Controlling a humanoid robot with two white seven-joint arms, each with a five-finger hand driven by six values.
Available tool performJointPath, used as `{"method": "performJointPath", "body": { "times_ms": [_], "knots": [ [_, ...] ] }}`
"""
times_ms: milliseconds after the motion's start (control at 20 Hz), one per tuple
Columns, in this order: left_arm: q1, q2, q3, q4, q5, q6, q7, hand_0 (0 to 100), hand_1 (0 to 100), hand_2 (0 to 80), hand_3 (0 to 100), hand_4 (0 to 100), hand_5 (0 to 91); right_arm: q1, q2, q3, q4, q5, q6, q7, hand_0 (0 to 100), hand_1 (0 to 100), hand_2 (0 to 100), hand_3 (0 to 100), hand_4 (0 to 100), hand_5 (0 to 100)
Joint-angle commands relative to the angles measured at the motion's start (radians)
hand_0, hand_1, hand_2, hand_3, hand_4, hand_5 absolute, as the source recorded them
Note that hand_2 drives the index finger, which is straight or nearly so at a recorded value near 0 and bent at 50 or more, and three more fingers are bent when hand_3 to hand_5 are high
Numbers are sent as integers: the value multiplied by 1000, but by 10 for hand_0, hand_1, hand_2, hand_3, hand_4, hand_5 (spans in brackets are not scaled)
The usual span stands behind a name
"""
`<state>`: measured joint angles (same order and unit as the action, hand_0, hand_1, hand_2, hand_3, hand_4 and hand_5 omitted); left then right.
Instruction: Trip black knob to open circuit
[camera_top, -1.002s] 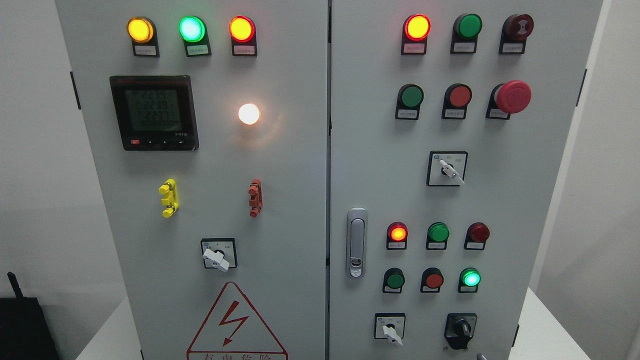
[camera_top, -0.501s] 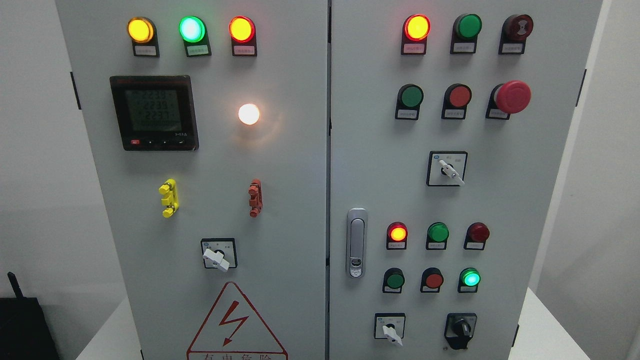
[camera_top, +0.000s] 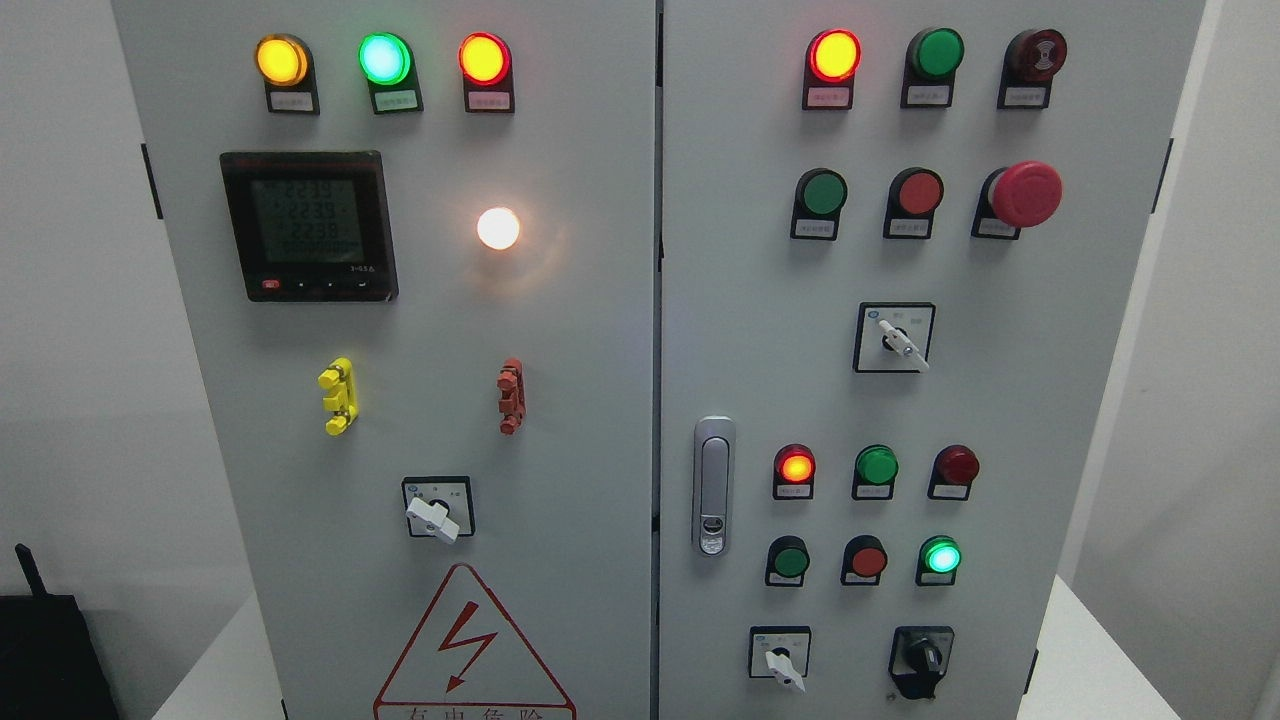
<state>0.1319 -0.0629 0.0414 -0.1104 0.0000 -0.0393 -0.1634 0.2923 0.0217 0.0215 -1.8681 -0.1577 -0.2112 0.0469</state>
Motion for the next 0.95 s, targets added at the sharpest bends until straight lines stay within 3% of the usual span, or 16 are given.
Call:
{"method": "performJointPath", "body": {
  "times_ms": [0,902],
  "knots": [
    [0,0,0,0,-23,1,-1,120,389,0,0,0,0,24,14,15,-20,0,-4,2,0,0,0,0,0,0],
    [0,0,0,0,-23,1,-1,120,389,0,0,0,0,39,12,17,-20,0,-11,4,0,0,0,0,0,0]
  ]
}}
